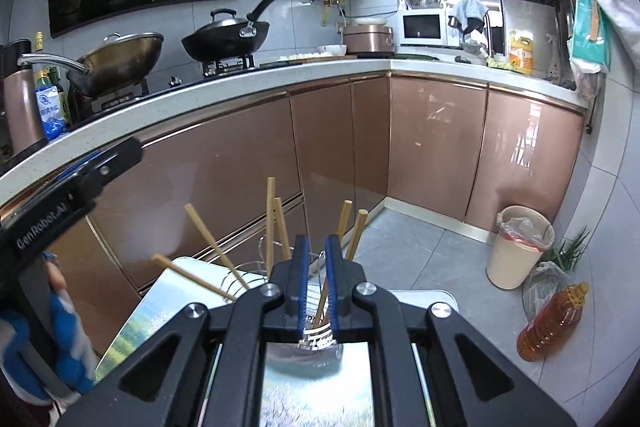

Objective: Organize utensils
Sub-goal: 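Withdraw both open tools from the wire holder back over the table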

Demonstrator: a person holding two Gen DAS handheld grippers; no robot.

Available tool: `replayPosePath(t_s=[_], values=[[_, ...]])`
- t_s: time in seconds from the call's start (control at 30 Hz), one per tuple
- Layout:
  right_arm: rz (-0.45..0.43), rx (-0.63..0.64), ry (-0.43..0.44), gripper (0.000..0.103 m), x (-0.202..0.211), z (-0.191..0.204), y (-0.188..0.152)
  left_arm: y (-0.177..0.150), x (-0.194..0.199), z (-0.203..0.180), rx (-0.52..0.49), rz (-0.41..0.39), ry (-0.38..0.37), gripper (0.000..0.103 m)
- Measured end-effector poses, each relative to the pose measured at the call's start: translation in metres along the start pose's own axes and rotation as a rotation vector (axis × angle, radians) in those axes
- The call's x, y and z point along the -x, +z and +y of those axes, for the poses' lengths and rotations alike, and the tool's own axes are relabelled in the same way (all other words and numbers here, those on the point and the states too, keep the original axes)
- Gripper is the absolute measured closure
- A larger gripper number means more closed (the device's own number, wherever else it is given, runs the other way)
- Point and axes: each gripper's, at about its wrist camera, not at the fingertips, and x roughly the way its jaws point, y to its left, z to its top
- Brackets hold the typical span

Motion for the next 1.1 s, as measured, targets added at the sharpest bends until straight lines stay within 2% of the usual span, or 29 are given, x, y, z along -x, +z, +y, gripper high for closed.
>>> replayPosePath(t_s=[0.23, 0.37, 0.73, 1.1], values=[[-0.001, 0.024, 0.009, 0.095, 0.050, 0.021, -0.008, -0.007, 0.051, 0.036, -0.019, 0.114, 0.021, 0.036], [-0.004, 0.044, 0.016, 0.095, 0.078, 0.039, -0.019, -0.016, 0.077, 0.055, -0.015, 0.150, 0.043, 0.034], [0.014, 0.075, 0.046, 0.091, 0.119, 0.077, -0.047, -0.032, 0.134, 0.086, -0.034, 0.178, 0.099, 0.032], [0.049, 0.090, 0.054, 0.089, 0.138, 0.093, -0.074, -0.050, 0.161, 0.106, -0.026, 0.202, 0.125, 0.030]])
